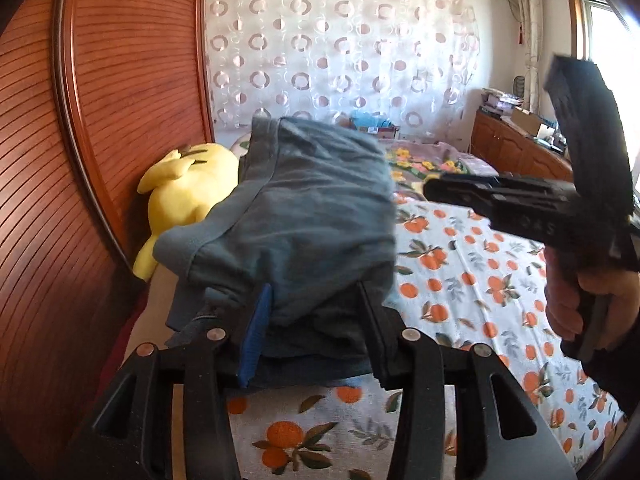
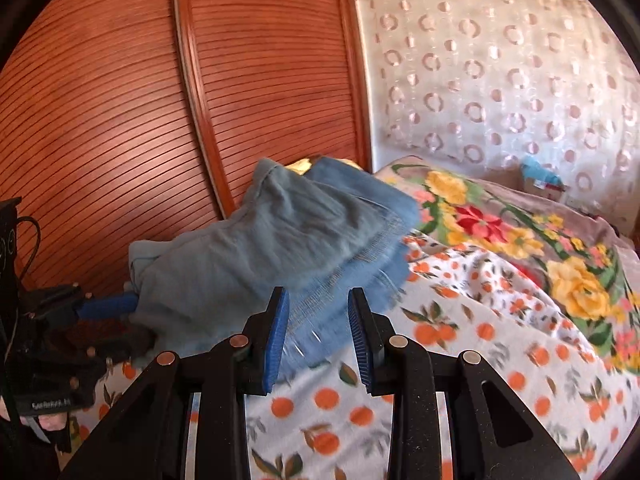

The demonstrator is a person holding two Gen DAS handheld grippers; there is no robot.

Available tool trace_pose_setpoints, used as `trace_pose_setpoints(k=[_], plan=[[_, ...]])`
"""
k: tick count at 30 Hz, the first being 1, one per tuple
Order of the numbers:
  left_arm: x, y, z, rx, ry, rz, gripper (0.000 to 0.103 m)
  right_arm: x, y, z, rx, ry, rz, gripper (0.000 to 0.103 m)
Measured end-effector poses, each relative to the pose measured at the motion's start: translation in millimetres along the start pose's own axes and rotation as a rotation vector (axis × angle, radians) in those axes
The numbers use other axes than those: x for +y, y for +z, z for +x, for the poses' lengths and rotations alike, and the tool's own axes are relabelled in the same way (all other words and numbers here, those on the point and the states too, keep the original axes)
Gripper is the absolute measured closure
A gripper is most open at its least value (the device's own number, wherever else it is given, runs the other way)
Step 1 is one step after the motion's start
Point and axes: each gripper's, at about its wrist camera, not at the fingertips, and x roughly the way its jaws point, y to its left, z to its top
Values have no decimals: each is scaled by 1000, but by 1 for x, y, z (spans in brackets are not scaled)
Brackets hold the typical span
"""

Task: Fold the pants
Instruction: 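Open both grippers and withdraw from the stacked pants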

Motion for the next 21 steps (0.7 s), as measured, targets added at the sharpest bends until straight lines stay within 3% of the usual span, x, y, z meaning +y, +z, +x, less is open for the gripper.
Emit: trace_pose_setpoints(k=[9,14,17,21], plan=[[-47,1,-17,-23,-86,57,56,10,-43,-84,-27,-138,60,71],[-80,-3,-23,-33,-131,91,51,14,-73,-130,-21,-229,101,64],[-99,-6,-27,-47,-169,96,19,18,-88,-160,-18,-268,136,55],[-122,-11,-35,-60,-196,116,18,25,-104,-195,-26,-321,171,47]])
